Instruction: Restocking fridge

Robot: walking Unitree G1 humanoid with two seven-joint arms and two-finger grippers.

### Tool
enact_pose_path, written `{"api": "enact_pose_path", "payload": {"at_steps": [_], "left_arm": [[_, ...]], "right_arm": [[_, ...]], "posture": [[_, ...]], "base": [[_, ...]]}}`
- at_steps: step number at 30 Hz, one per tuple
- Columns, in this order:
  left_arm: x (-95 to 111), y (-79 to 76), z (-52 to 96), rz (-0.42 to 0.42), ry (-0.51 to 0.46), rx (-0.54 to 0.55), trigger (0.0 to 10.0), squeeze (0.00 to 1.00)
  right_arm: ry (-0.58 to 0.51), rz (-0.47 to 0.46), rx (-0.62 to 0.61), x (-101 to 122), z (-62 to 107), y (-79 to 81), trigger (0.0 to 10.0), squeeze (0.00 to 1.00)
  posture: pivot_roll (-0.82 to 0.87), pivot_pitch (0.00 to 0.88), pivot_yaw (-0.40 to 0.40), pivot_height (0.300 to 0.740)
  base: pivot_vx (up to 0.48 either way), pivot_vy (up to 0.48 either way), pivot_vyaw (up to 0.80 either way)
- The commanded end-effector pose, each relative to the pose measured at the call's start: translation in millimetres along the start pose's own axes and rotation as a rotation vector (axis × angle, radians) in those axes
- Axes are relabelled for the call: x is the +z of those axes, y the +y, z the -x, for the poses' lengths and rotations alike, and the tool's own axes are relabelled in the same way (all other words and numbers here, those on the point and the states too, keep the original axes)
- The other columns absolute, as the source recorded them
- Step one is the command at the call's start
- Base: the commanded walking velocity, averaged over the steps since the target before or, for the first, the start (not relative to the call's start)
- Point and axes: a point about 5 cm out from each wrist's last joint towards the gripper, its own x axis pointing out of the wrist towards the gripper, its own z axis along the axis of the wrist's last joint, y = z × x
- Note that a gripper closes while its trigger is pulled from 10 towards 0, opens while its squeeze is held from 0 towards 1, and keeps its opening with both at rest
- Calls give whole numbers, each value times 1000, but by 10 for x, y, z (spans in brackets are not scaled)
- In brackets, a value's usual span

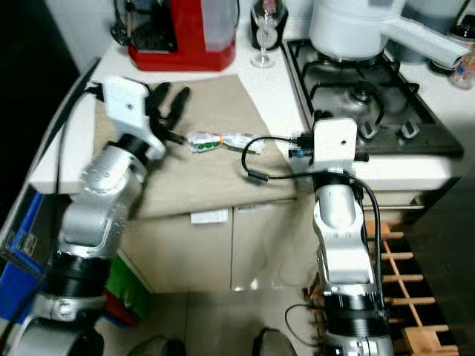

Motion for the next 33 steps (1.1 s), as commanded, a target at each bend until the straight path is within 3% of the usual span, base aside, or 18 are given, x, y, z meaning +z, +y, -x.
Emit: {"api": "enact_pose_path", "payload": {"at_steps": [1, 6, 12, 31, 32, 33], "left_arm": [[29, 34, 27, 5, 1, 26, 10000, 1000], [15, 68, 64, 68, -3, 112, 10000, 1000], [11, 69, 80, 54, 7, 132, 10000, 1000], [-60, 69, 18, 52, 55, 57, 10000, 1000], [-81, 86, 11, 59, 66, 58, 10000, 0], [-105, 124, 5, 61, 81, 74, 10000, 0]], "right_arm": [[9, -6, -5, -32, -1, 4, 10000, 0], [-10, -10, 6, -44, -97, 38, 10000, 0], [-35, -18, 3, -26, -160, 61, 10000, 0], [-58, -2, -3, -56, -147, 71, 10000, 0], [-59, -3, -3, -56, -145, 77, 10000, 0], [-60, -3, -1, -55, -143, 83, 10000, 0]], "posture": [[-91, 0, 9, 740], [-62, 0, 3, 740], [-54, 0, 4, 740], [-75, 0, 31, 740], [-76, 0, 33, 740], [-78, 0, 35, 740]], "base": [[0, 0, 0], [0, 0, 0], [0, 0, 0], [0, 0, 0], [0, 0, 0], [0, 0, 0]]}}
